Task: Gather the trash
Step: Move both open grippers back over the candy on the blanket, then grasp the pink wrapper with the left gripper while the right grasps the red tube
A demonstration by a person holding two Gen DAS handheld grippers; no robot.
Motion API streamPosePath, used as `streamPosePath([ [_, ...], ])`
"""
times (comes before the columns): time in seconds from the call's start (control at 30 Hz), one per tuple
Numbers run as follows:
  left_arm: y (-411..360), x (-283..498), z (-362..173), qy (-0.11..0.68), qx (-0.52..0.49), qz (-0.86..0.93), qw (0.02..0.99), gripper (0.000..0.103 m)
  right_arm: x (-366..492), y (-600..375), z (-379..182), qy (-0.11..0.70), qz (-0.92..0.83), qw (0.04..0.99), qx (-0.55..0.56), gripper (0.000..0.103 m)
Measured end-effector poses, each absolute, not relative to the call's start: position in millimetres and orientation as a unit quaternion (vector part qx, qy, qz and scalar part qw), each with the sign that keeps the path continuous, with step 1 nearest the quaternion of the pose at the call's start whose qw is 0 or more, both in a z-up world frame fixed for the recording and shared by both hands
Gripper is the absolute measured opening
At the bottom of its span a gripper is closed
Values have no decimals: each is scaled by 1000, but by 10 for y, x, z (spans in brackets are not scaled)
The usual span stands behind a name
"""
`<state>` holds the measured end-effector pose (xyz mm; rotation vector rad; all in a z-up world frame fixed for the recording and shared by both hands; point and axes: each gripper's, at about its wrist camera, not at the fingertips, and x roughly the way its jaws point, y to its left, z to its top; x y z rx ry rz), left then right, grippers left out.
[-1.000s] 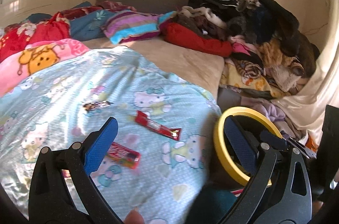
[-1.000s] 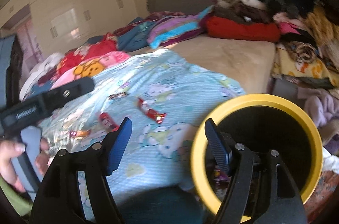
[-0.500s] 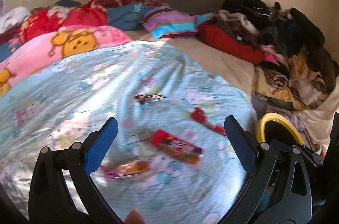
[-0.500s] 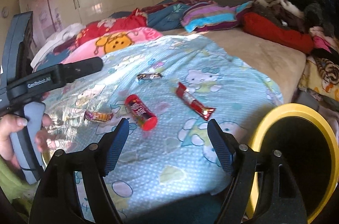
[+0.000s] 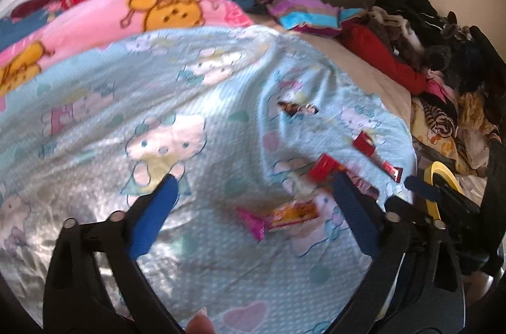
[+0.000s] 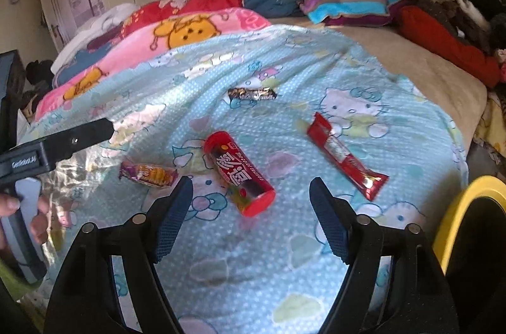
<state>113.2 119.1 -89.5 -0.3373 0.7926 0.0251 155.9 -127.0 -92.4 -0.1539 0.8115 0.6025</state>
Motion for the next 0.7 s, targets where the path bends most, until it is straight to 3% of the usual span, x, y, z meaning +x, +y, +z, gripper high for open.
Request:
streamPosePath([
  [0.17,1227,1147,-1109,413,-197,-12,889,72,1702,-1103,-1102,409,291,860,-91,73],
  [0.27,1211,1179,-1224,429,-215,-25,877,66,1788,-1053,-1213,425,291,853,-88,64],
  [0.33,1191,1196,-1289,436,-224,-32,871,63,1837,-1026,-1291,437,293,846,-83,47],
  [0.5,1125,1208,-1359,442,-225,-38,867,54,1809,-1043,-1305,432,300,847,-73,41],
  [0.7,1053,1237,-1351,444,-218,-46,868,22,1712,-1207,-1202,419,289,860,-35,38],
])
